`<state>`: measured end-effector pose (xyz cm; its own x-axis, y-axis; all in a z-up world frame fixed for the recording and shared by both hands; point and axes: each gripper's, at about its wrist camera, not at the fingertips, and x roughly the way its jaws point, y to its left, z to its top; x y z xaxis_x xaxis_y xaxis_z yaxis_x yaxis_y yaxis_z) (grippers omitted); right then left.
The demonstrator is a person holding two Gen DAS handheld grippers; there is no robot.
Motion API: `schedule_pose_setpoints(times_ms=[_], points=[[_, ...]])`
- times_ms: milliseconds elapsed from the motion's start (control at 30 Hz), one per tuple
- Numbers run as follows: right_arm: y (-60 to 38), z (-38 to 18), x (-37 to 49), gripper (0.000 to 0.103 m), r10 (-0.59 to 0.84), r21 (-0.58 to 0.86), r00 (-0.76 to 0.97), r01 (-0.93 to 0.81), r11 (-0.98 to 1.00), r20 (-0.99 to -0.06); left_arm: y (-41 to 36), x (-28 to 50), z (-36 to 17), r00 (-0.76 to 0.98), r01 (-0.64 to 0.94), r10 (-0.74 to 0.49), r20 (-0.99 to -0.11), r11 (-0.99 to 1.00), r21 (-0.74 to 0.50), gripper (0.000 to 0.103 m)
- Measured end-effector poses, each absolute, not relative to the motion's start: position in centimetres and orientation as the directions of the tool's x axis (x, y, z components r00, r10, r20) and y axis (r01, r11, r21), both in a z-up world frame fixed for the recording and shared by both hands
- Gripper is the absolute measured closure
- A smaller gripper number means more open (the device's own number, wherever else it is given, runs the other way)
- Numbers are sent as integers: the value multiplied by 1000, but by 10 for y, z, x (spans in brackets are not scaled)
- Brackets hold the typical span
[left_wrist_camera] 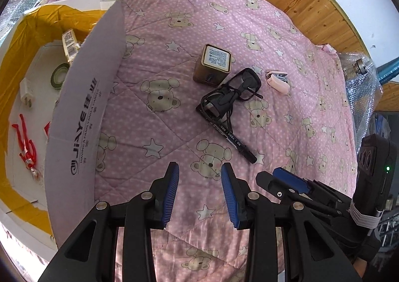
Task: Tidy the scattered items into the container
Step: 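Withdraw both tools from the box toward the glasses and marker, then grasp the black marker with the left tool while the right tool grasps the black glasses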
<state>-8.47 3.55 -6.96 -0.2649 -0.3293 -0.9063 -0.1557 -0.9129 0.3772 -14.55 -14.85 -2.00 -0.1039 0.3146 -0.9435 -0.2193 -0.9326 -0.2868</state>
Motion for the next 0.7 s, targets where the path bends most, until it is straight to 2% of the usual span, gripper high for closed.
schedule_pose_setpoints(times_ms=[700], points=[[64,-100,-122,59,-364,406,-225,-179,-896,-904,-116,-185,-61,-34,-212,278,-960,-941,-265,66]])
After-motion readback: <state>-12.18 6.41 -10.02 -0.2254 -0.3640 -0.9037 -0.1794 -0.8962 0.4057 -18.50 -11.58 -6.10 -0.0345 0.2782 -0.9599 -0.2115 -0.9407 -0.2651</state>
